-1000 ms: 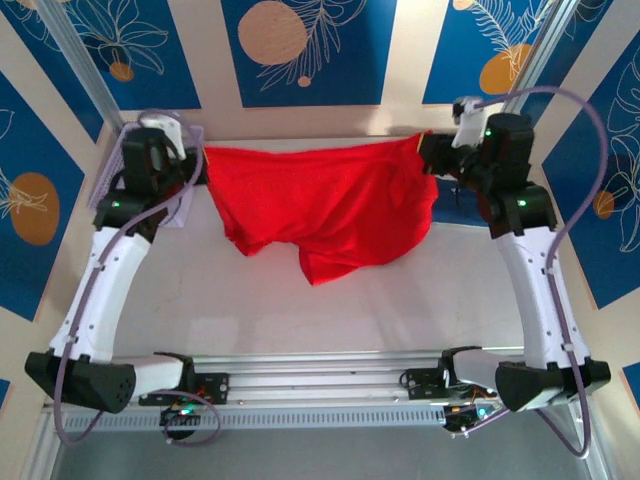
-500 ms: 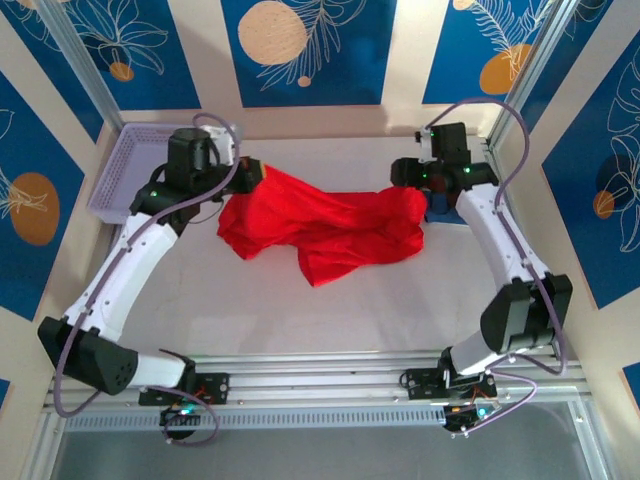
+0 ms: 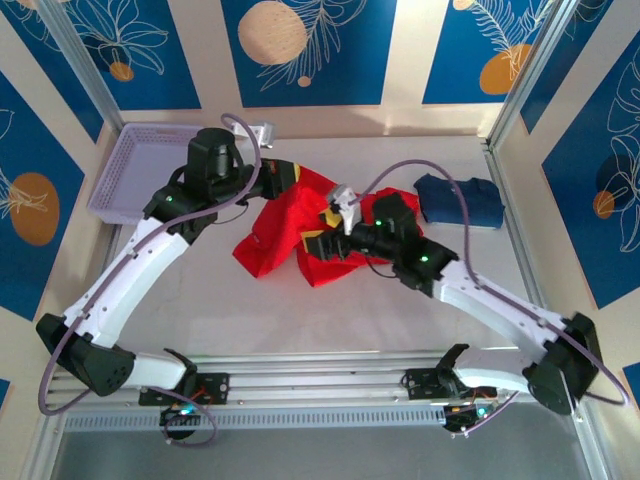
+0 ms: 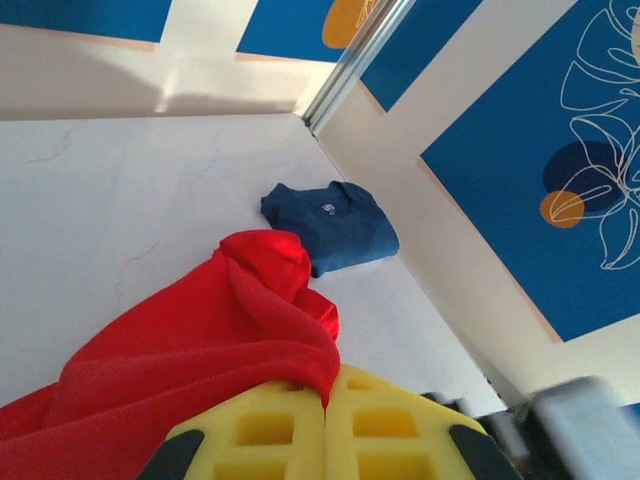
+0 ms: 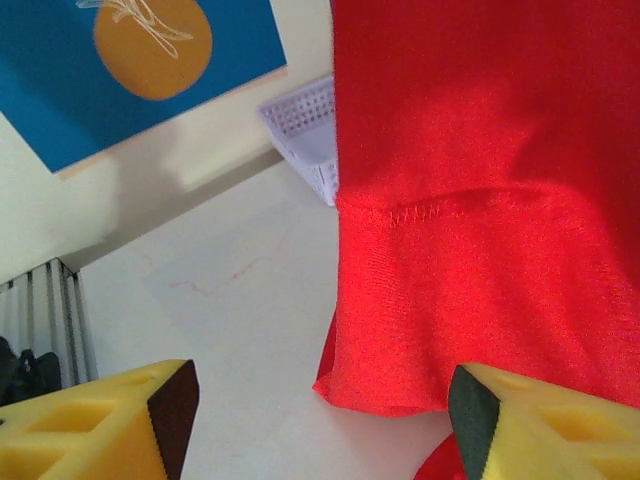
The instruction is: Fold the inside-out t-shirt
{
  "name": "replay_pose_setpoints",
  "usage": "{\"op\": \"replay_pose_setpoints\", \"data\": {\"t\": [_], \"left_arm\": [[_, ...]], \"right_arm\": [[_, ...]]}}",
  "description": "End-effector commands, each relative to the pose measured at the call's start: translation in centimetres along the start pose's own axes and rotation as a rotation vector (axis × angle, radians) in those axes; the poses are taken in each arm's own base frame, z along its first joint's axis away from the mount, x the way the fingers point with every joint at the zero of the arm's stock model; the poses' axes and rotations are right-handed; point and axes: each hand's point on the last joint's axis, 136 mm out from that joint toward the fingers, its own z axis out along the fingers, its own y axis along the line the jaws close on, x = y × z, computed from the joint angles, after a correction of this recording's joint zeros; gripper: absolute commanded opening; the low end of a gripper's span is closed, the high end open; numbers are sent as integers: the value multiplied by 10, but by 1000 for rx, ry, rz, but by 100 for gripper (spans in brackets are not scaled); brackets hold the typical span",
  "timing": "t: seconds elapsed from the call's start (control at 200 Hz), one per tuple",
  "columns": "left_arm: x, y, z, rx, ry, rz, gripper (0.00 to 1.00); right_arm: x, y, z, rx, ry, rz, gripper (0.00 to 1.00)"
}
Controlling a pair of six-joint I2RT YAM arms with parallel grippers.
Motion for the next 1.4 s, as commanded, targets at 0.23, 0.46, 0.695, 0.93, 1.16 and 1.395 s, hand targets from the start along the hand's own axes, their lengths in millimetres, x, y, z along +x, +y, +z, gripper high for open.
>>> {"op": "replay_pose_setpoints", "data": {"t": [0.23, 0.46, 0.695, 0.93, 1.16, 1.395], "left_arm": [[-8, -10, -5, 7, -21, 14, 0], [-7, -4, -3, -23, -22, 20, 0], [8, 40, 8, -160, 2, 17, 43], [97, 151, -26, -393, 112, -124, 75], [199, 249, -21, -584, 271, -350, 76], [218, 291, -1, -669, 335, -340, 76]], "right_arm": [[-50, -4, 41, 53, -176, 0, 66], [-53, -13, 35, 115, -184, -1, 25], [-14, -51, -3, 252, -54, 167, 0], [46, -105, -55, 390, 60, 467, 0], [65, -121, -72, 440, 85, 529, 0], [64, -119, -70, 424, 89, 530, 0]]}}
